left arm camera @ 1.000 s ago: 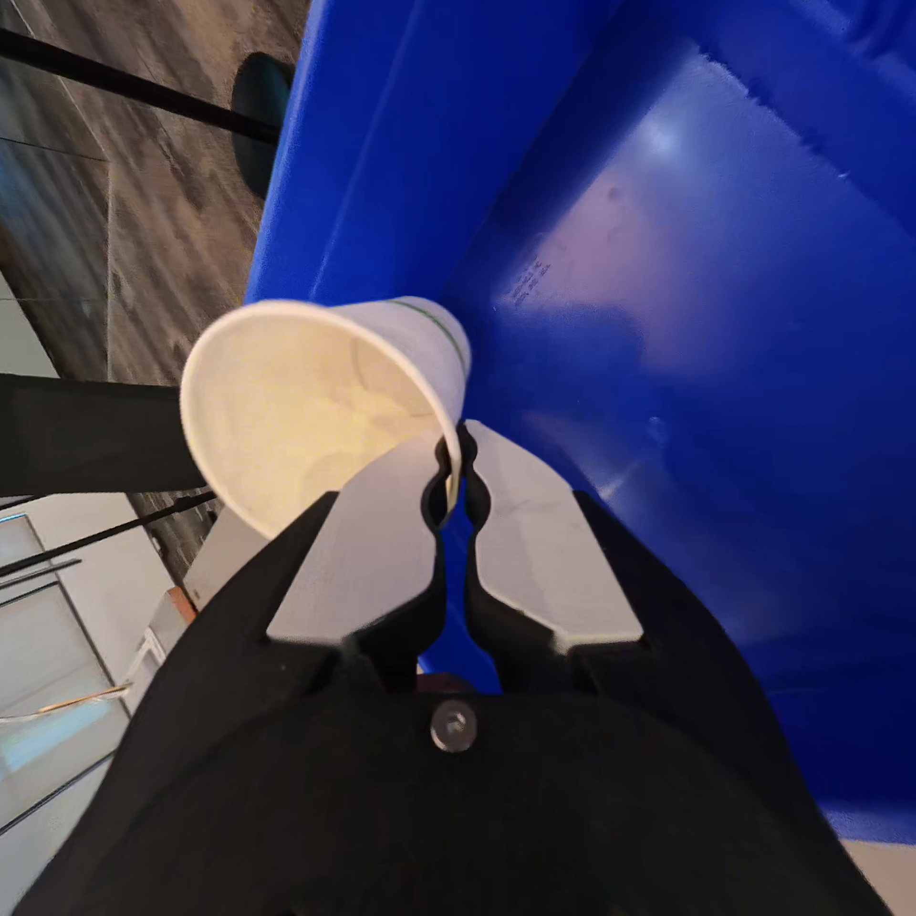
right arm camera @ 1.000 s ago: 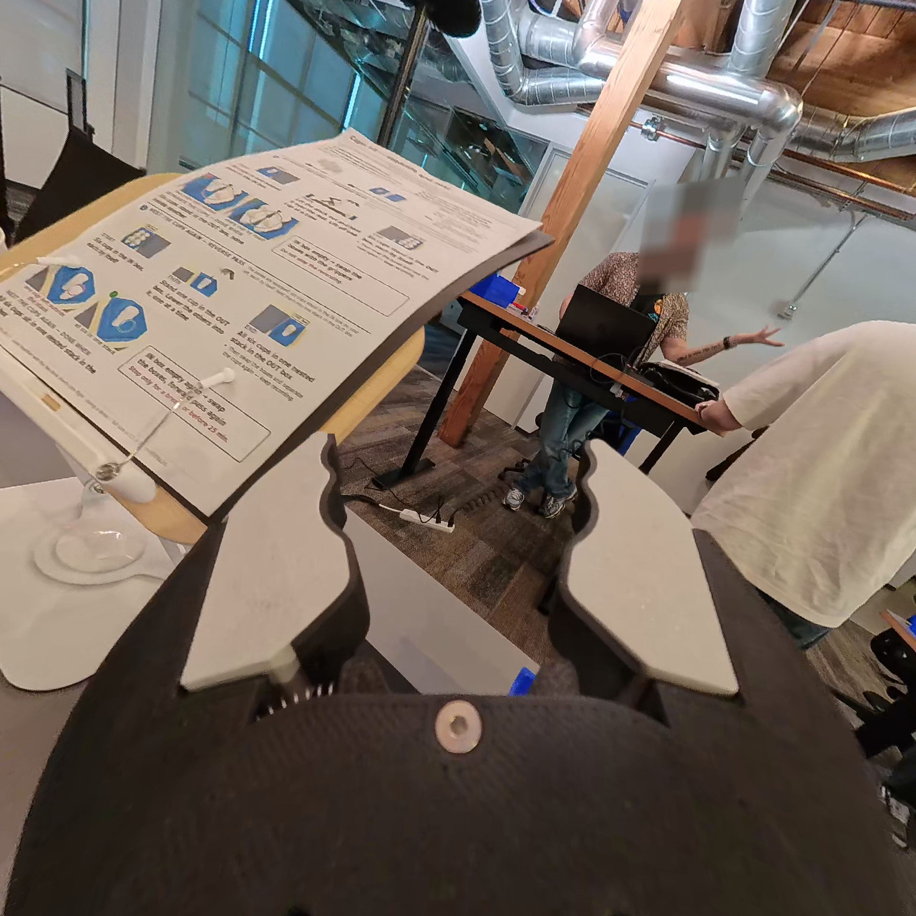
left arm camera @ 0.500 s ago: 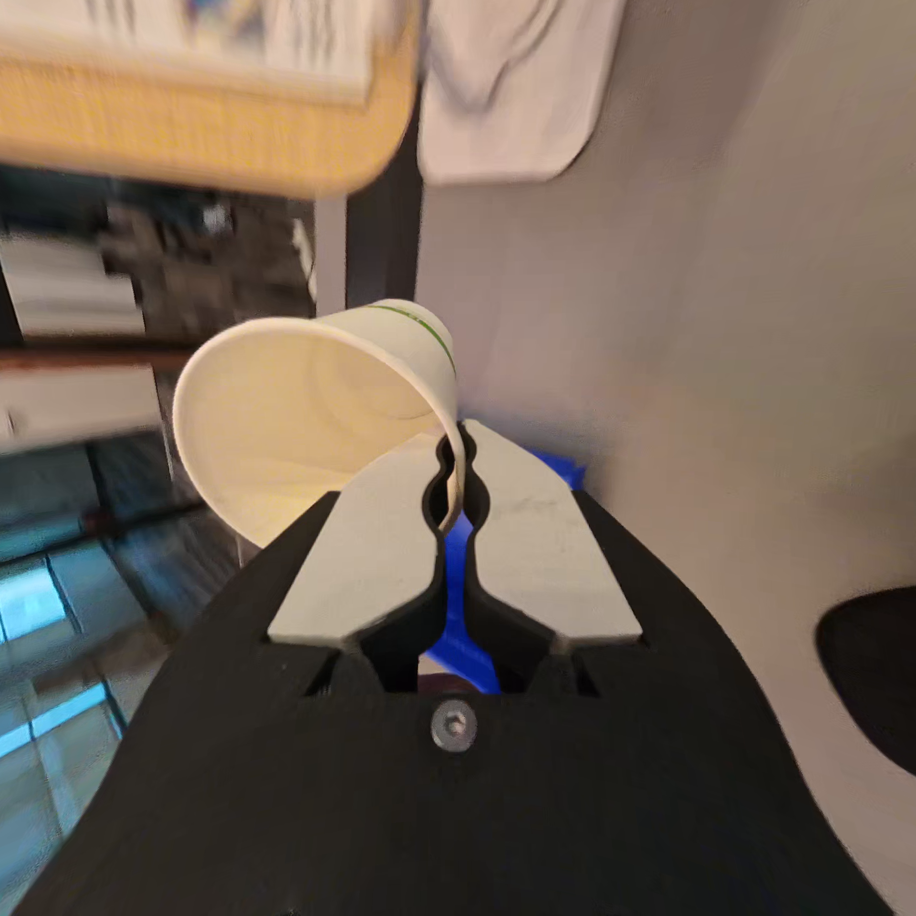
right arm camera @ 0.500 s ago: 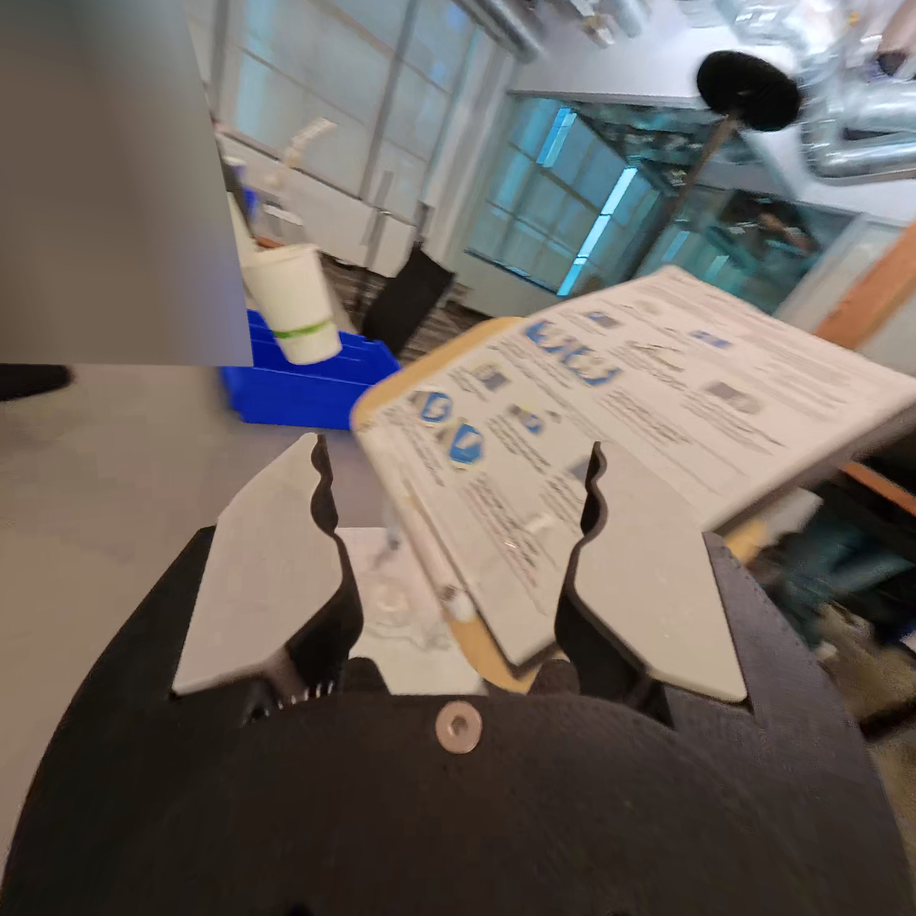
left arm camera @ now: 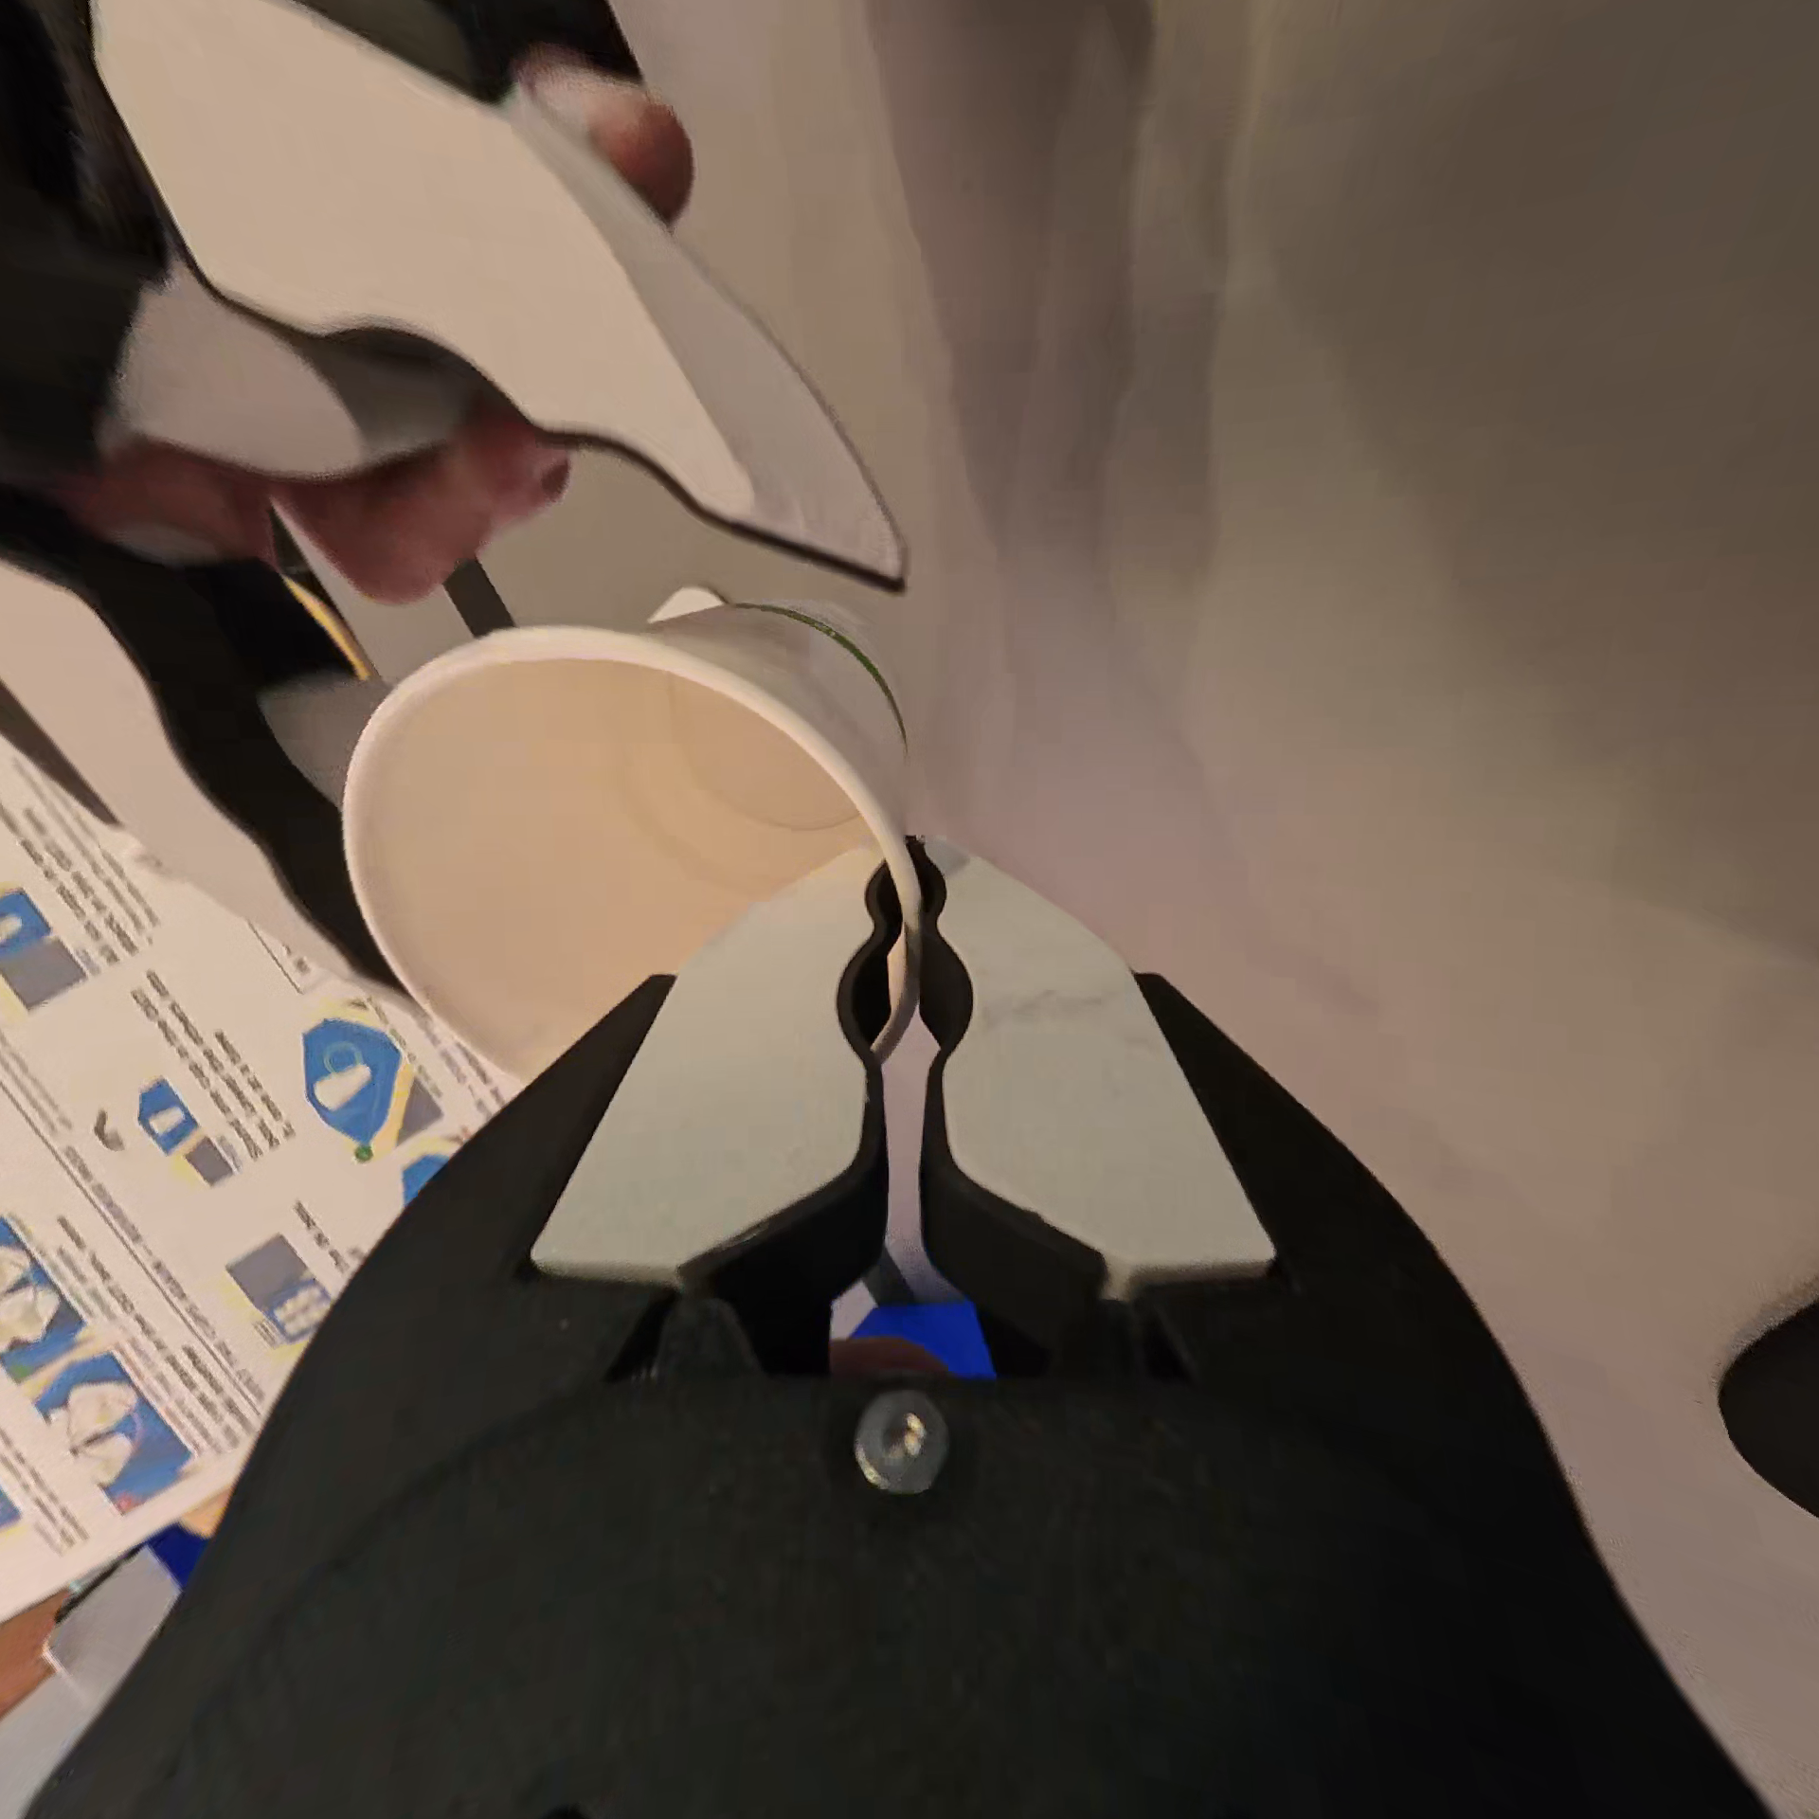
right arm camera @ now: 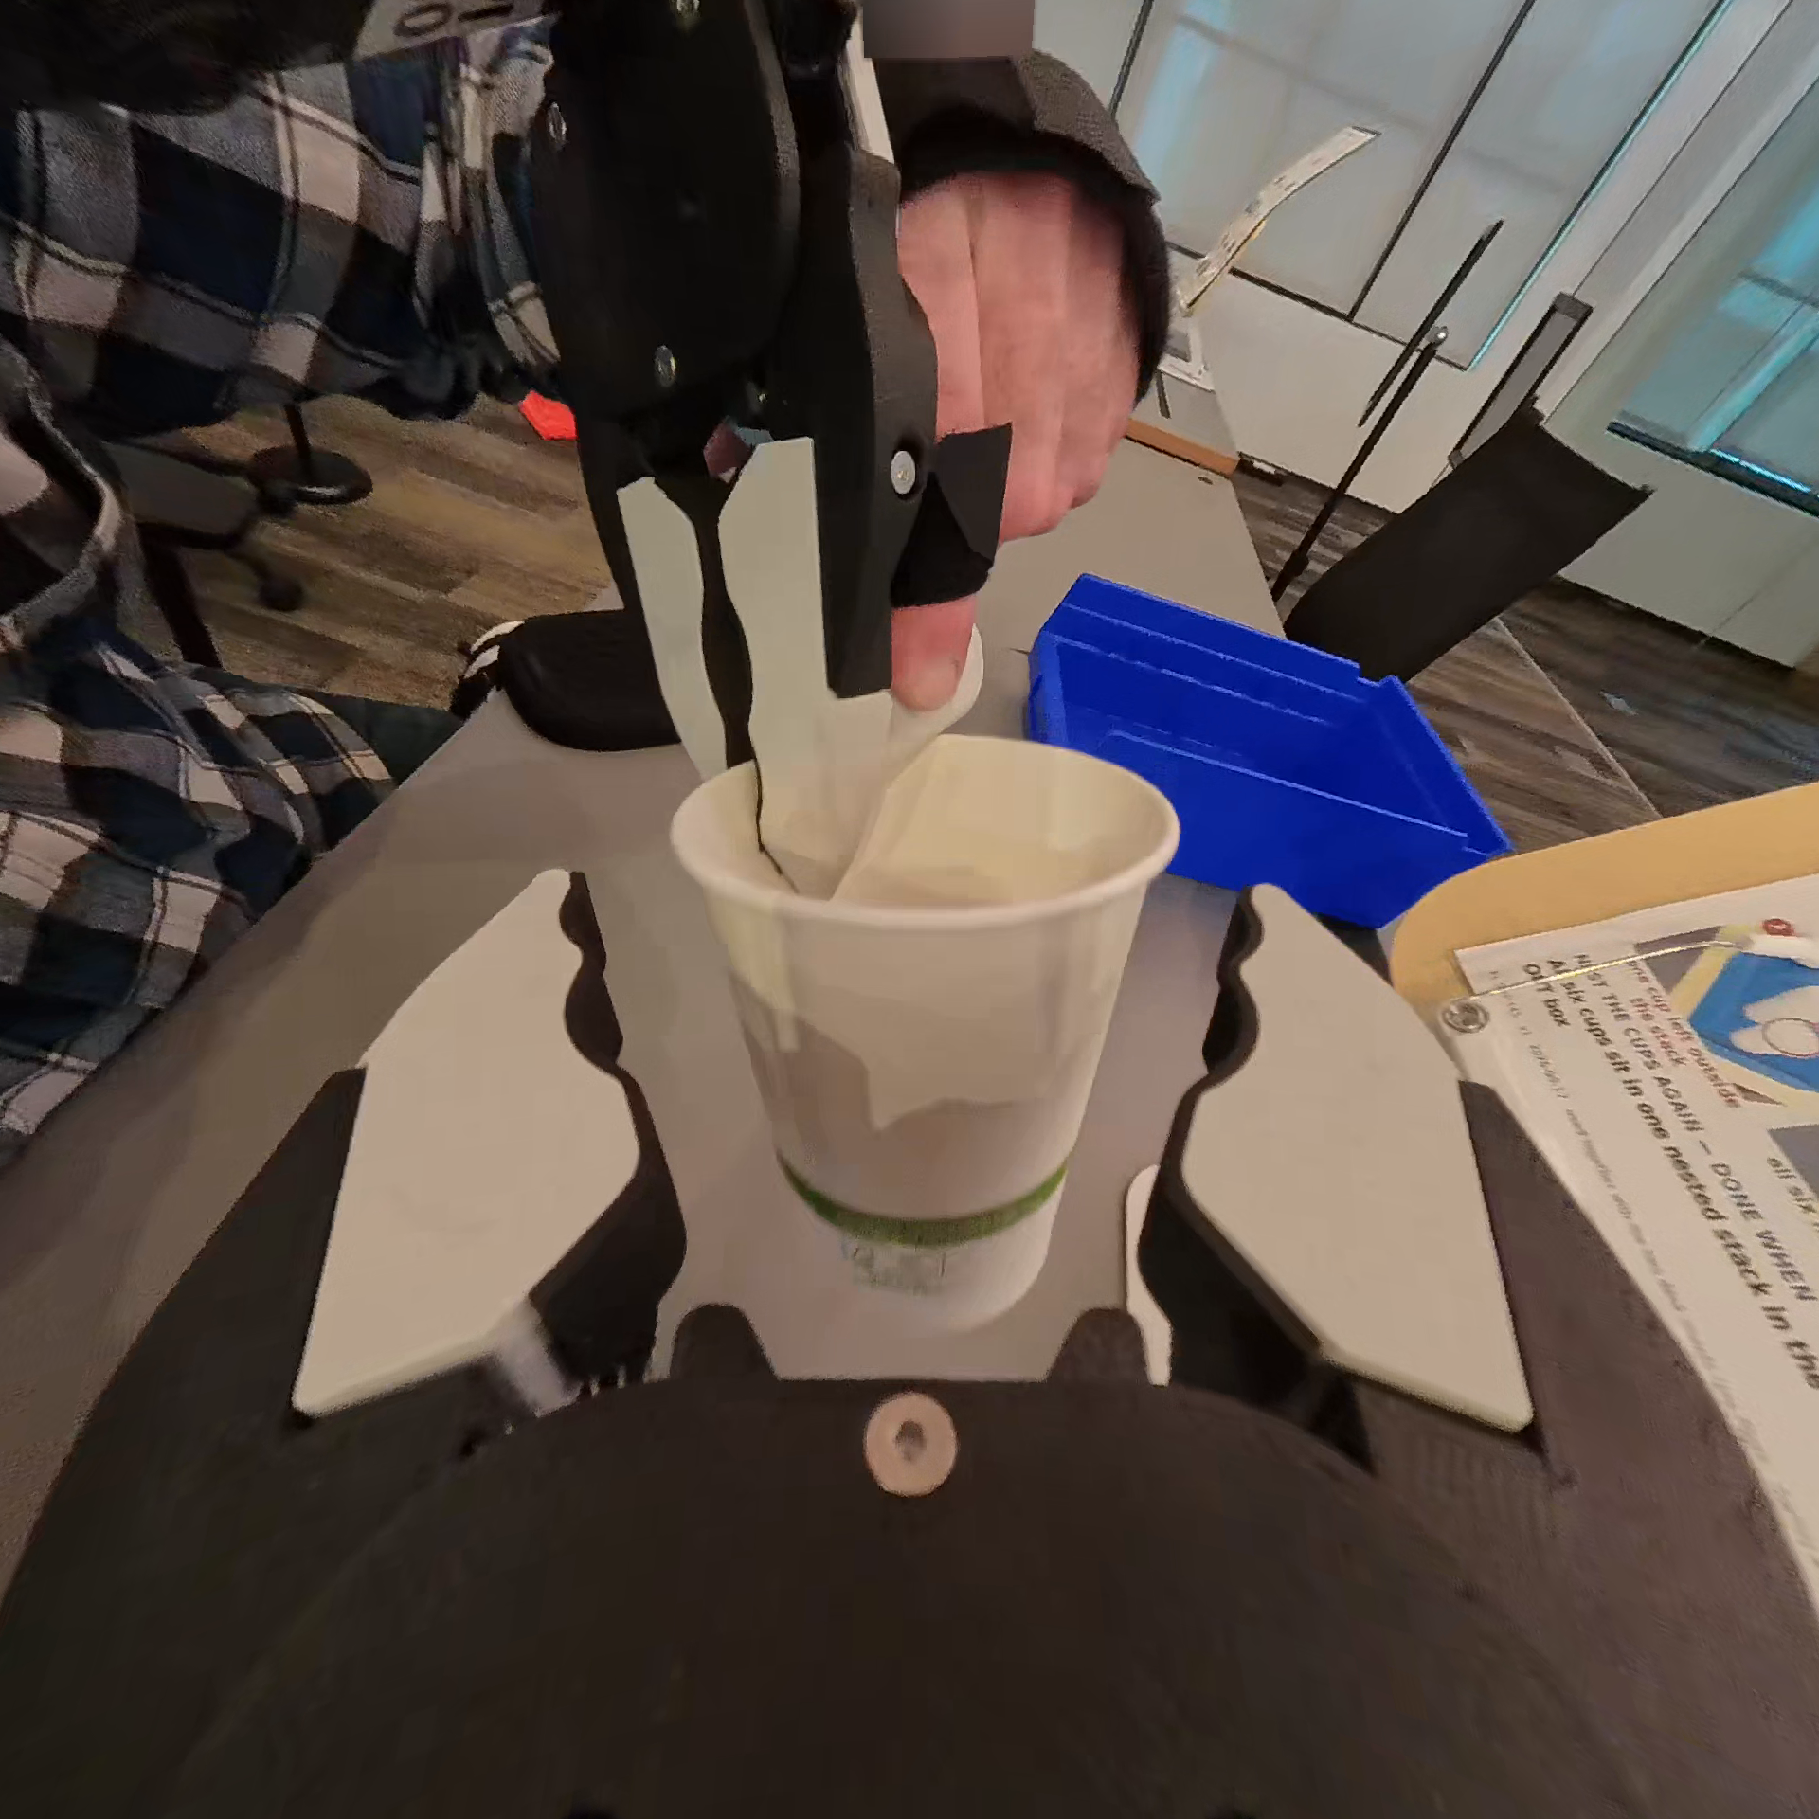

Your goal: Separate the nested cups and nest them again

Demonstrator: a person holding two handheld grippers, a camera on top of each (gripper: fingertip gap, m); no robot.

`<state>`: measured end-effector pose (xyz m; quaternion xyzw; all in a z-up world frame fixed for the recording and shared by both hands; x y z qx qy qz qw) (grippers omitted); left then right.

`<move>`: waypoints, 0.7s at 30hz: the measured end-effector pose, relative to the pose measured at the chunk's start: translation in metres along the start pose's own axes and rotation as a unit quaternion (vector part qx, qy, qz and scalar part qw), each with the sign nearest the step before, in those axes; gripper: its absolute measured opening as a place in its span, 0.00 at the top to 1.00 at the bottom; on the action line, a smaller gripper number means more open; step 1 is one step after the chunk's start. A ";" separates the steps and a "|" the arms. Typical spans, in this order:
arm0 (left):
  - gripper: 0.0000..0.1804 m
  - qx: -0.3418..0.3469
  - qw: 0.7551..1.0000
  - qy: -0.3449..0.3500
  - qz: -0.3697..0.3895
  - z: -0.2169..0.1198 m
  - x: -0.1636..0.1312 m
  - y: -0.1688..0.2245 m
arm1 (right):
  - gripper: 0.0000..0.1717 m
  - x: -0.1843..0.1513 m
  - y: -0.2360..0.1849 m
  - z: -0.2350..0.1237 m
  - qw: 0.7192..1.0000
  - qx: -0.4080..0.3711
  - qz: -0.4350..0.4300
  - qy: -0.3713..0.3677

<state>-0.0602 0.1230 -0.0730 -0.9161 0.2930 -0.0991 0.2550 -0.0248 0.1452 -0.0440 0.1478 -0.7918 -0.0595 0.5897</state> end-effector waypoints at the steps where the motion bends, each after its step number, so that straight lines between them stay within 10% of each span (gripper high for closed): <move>1: 1.00 0.001 1.000 0.003 0.007 0.001 0.004 -0.001 | 0.31 0.001 -0.002 0.002 1.000 0.006 0.003 0.005; 21: 1.00 0.014 0.999 -0.001 0.037 0.009 0.015 0.002 | 0.41 -0.009 -0.012 0.015 1.000 0.016 -0.016 -0.015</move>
Point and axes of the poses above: each gripper's, where its closed fingertips meet, z out along the fingers, x out of its top, y = z × x across the jaws, the point moved 2 cm from there along -z, back along the fingers, and after that the axes turned 3 degrees about -y, right-handed, at the moved point
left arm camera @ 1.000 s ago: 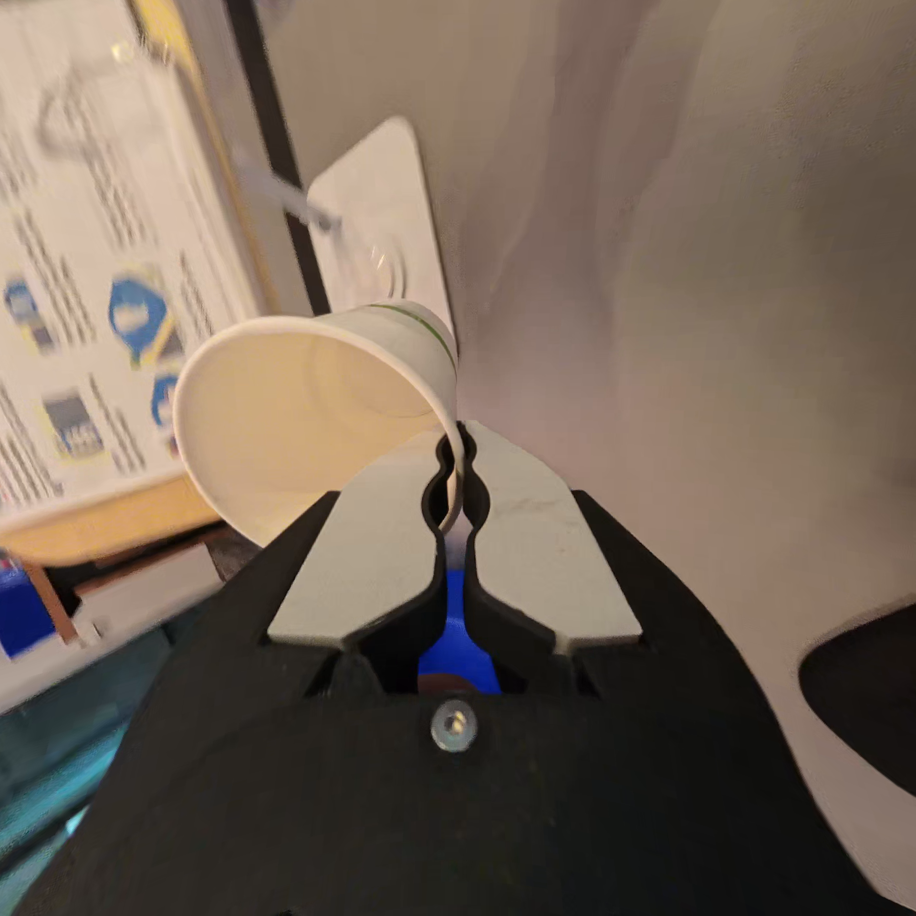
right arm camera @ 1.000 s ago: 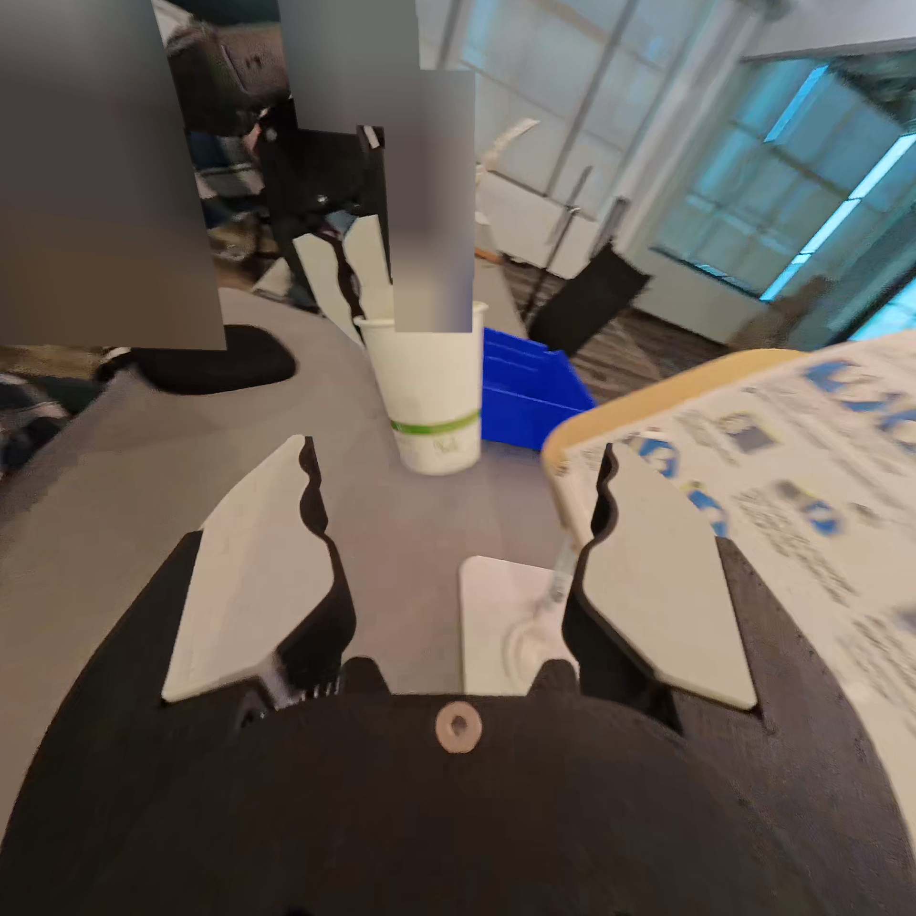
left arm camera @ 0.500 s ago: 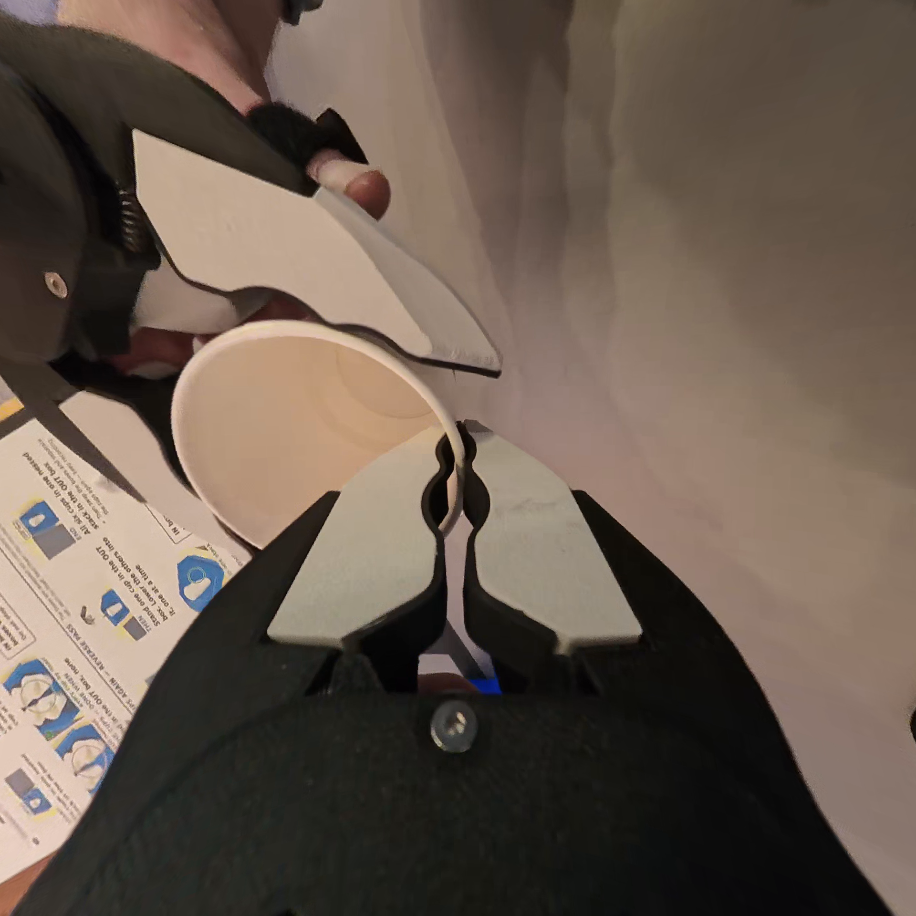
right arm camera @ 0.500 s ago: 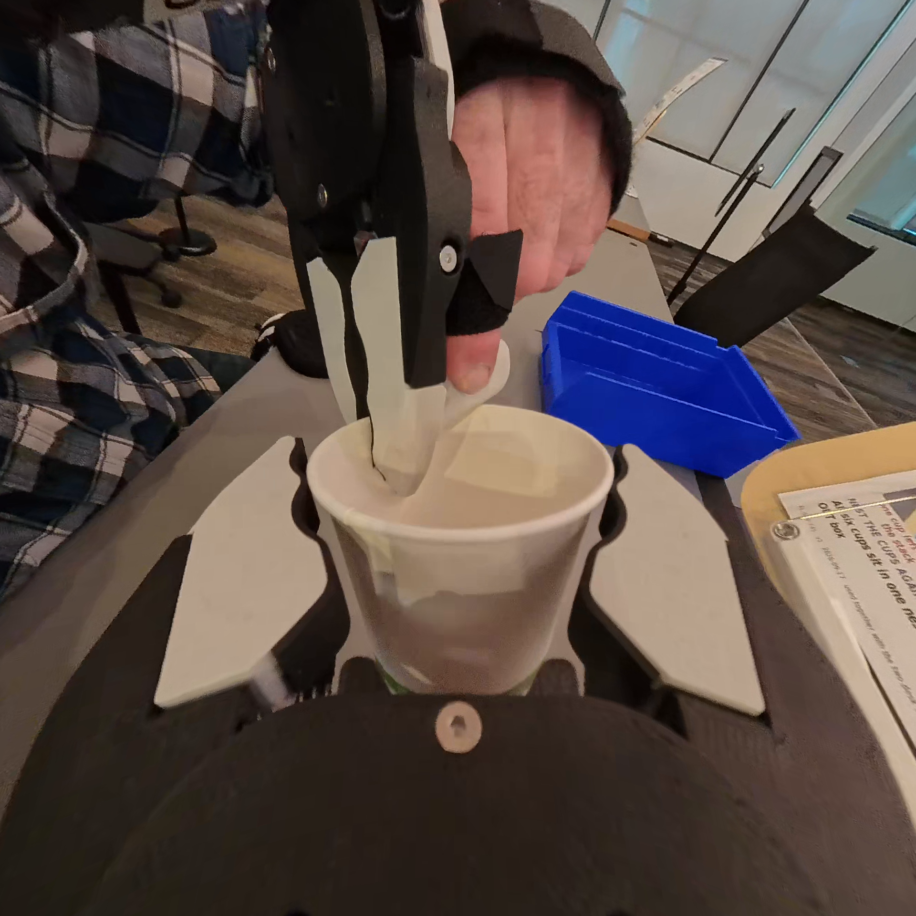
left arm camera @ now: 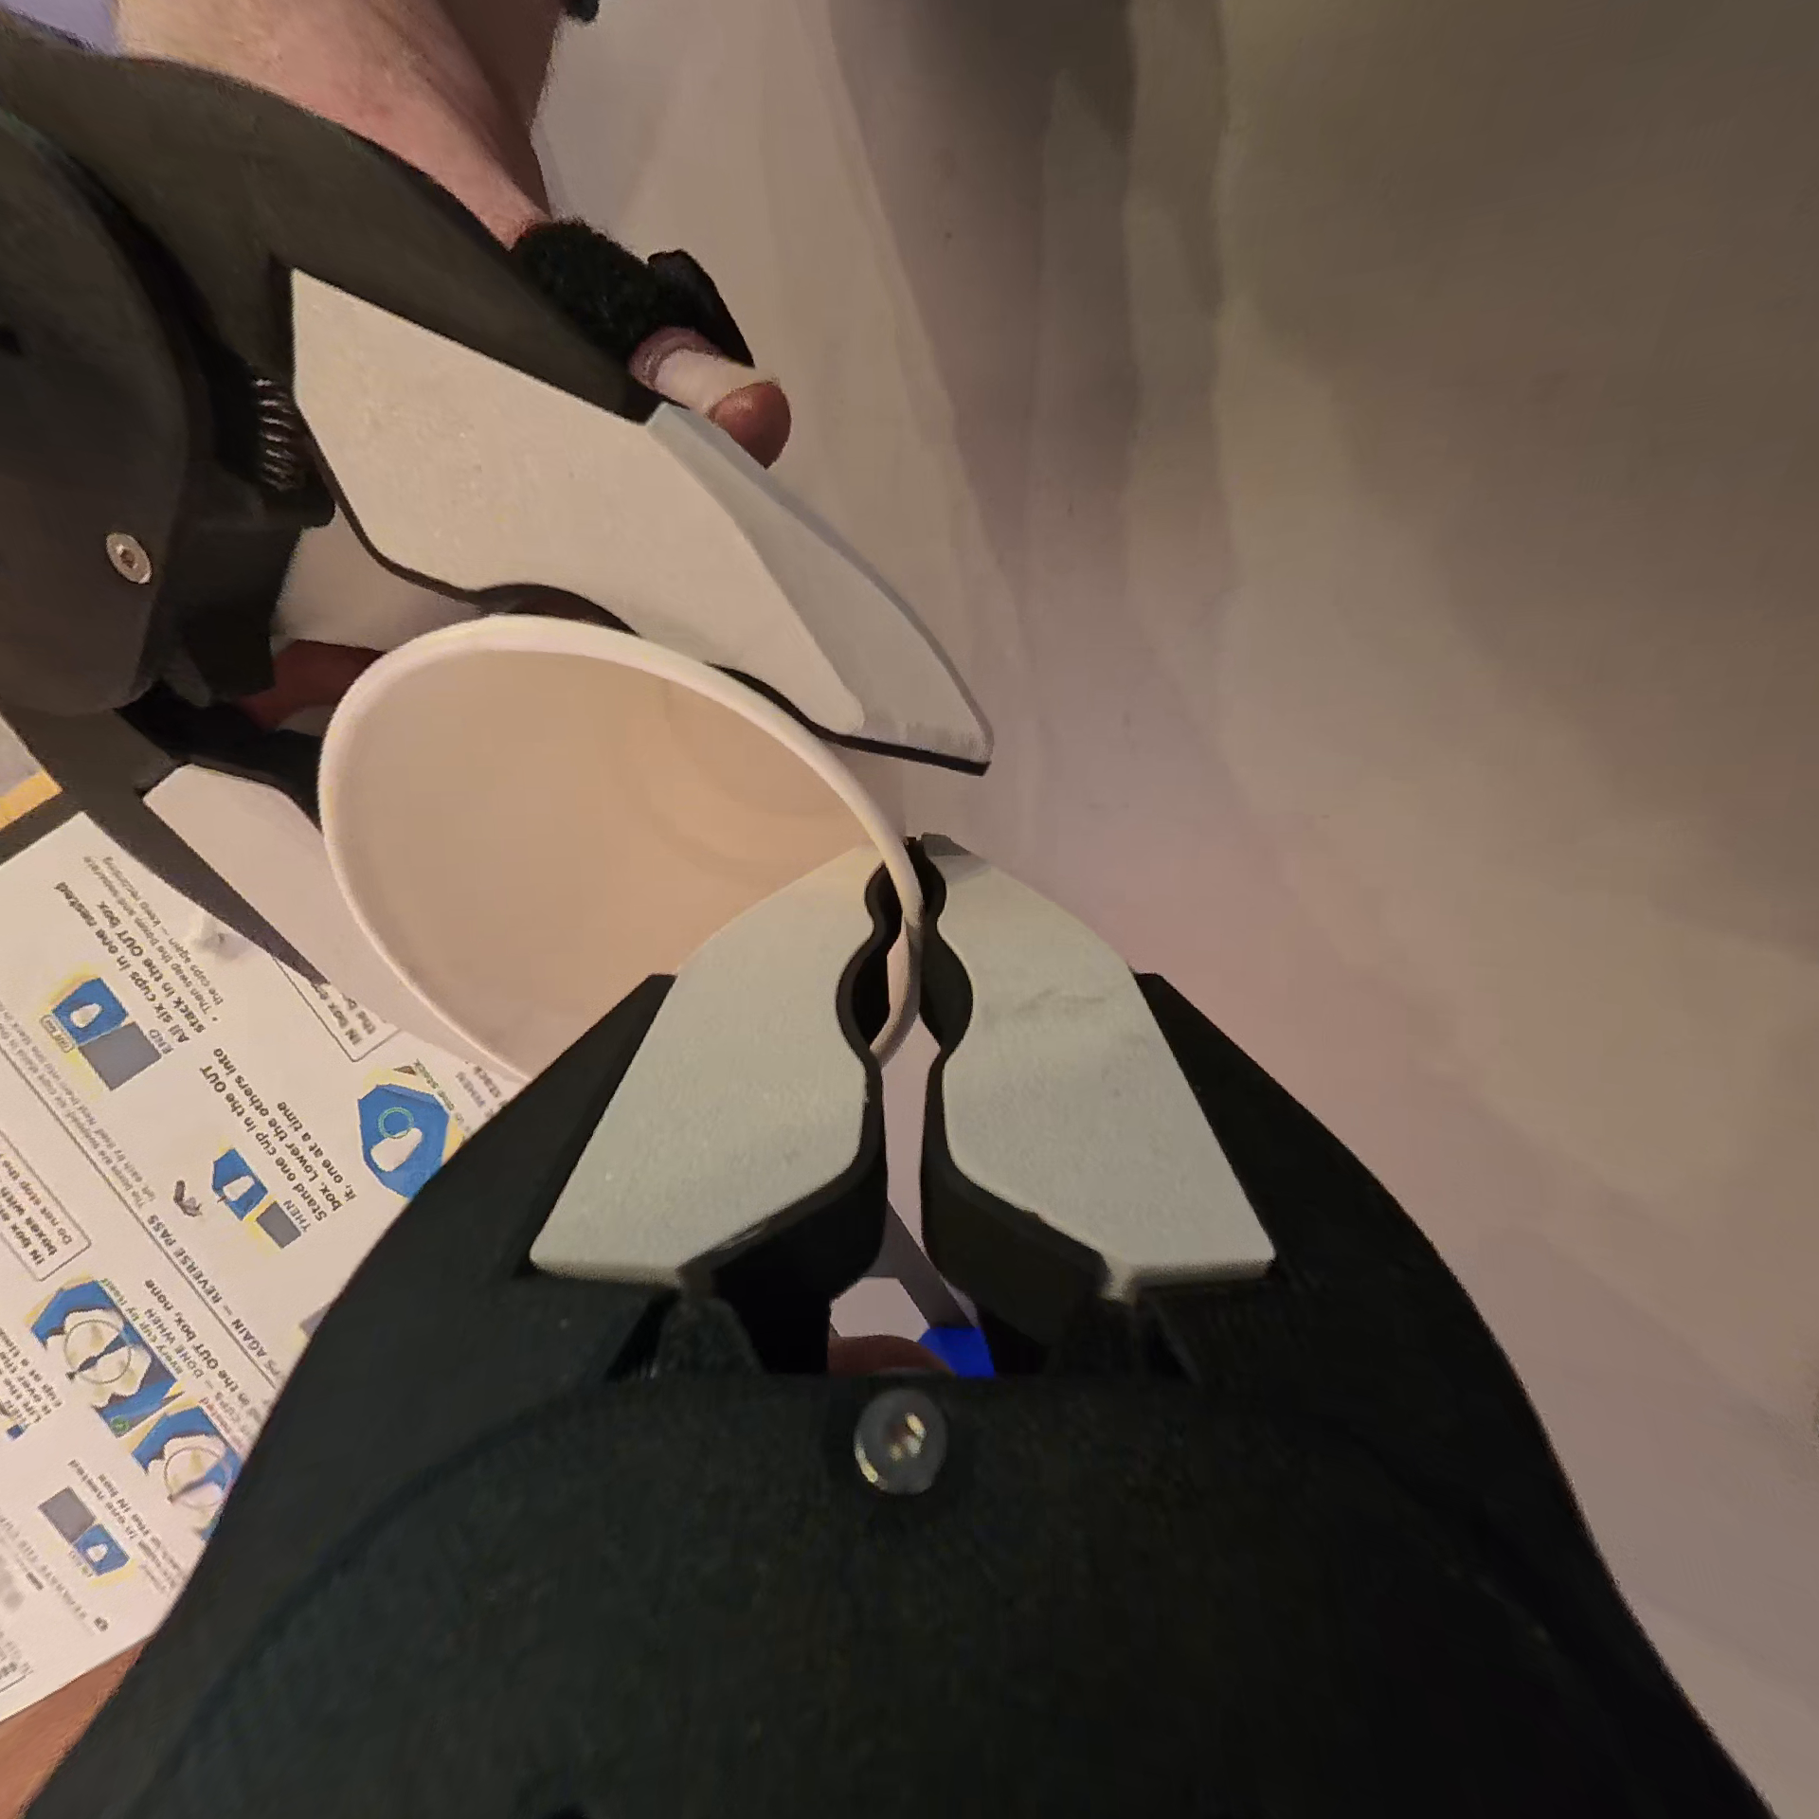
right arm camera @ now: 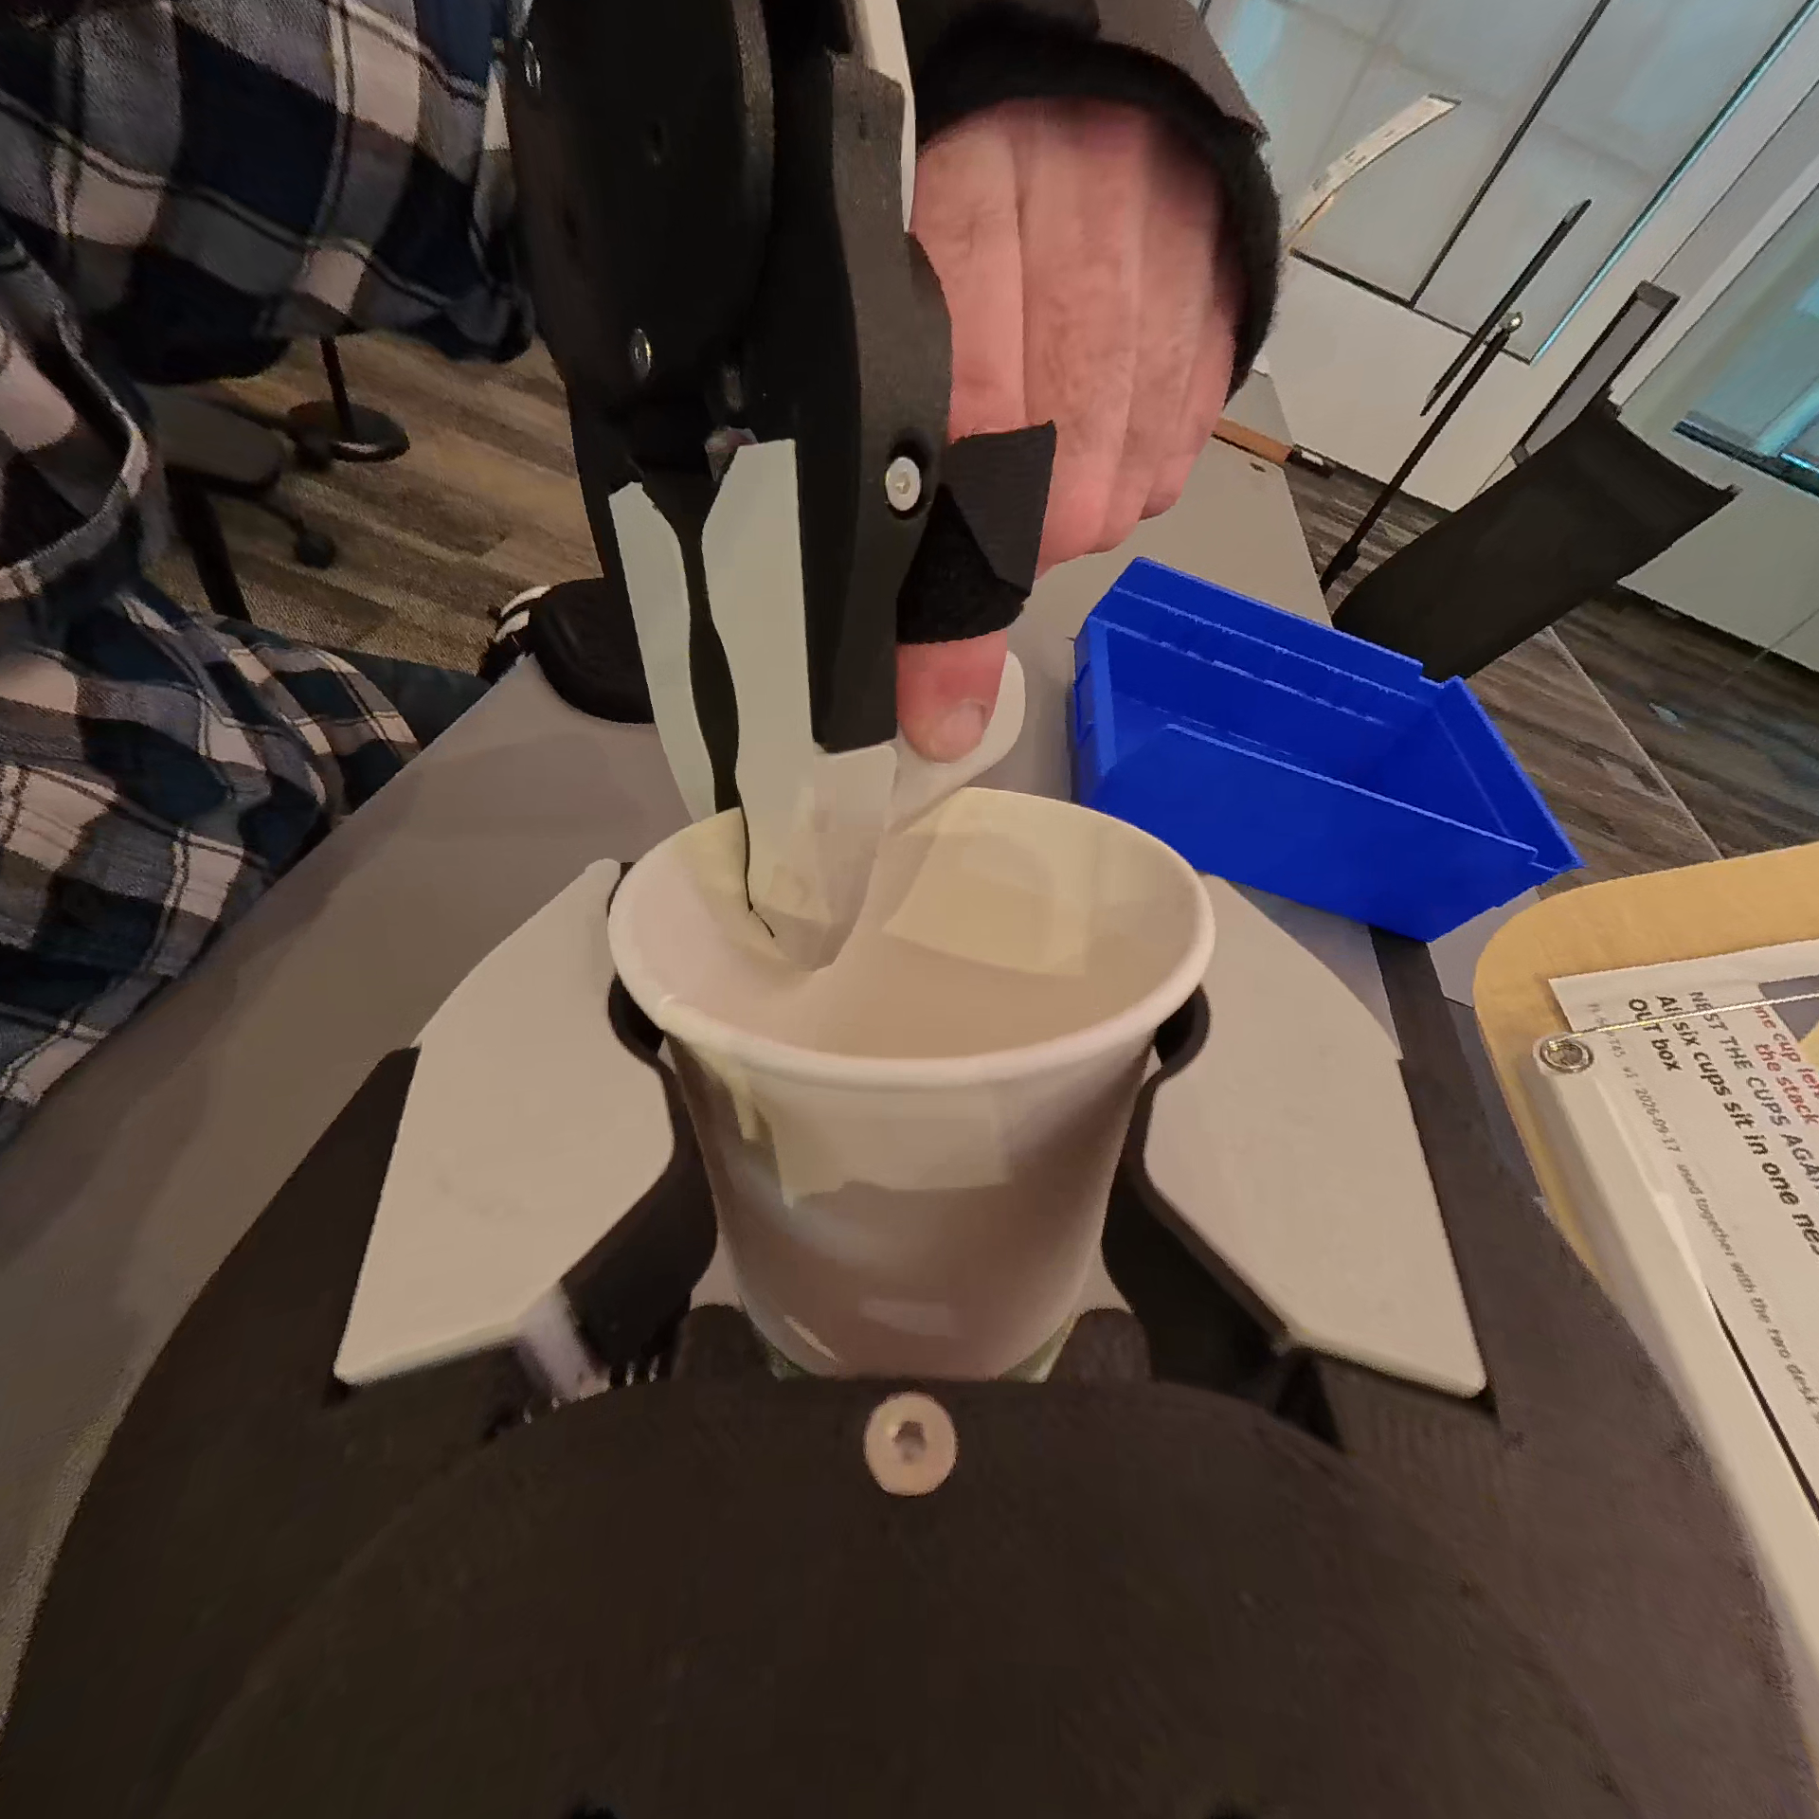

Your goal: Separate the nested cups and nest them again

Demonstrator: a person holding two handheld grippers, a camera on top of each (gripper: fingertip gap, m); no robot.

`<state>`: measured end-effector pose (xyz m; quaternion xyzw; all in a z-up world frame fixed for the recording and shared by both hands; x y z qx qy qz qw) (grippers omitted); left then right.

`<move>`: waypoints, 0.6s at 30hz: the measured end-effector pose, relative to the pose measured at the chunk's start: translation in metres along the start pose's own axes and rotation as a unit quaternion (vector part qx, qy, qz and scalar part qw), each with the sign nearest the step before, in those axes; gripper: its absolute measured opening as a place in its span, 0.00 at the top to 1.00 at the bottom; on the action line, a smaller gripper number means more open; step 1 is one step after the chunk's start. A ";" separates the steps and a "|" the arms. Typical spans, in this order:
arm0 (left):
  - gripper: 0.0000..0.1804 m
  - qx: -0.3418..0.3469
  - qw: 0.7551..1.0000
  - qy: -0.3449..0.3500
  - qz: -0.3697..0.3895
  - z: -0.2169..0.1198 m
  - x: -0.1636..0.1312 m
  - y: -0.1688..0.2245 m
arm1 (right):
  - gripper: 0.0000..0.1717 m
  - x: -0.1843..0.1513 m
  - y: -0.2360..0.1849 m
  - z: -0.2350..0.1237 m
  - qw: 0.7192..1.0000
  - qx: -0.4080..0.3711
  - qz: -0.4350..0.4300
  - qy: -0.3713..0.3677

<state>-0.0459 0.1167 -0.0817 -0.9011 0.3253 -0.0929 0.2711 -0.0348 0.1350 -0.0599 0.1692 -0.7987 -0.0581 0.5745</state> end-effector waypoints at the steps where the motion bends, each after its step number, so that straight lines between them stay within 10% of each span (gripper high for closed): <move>1: 1.00 0.001 1.000 -0.006 -0.003 0.001 -0.001 0.000 | 0.41 -0.001 0.001 0.000 1.000 -0.002 0.002 -0.001; 7: 0.63 0.119 0.990 -0.034 -0.067 -0.021 -0.020 -0.033 | 0.42 0.001 0.026 -0.025 0.999 -0.051 0.013 0.004; 18: 0.88 0.317 0.901 -0.082 -0.284 -0.044 -0.133 -0.019 | 0.41 -0.006 0.135 -0.261 0.914 -0.402 0.046 0.043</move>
Point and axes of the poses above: each gripper's, where its closed fingertips meet, z out along the fingers, x out of its top, y = z × x across the jaws, the point moved 2 cm from there along -z, back along the fingers, and after that the axes turned 3 degrees about -y, right-handed, at the moved point
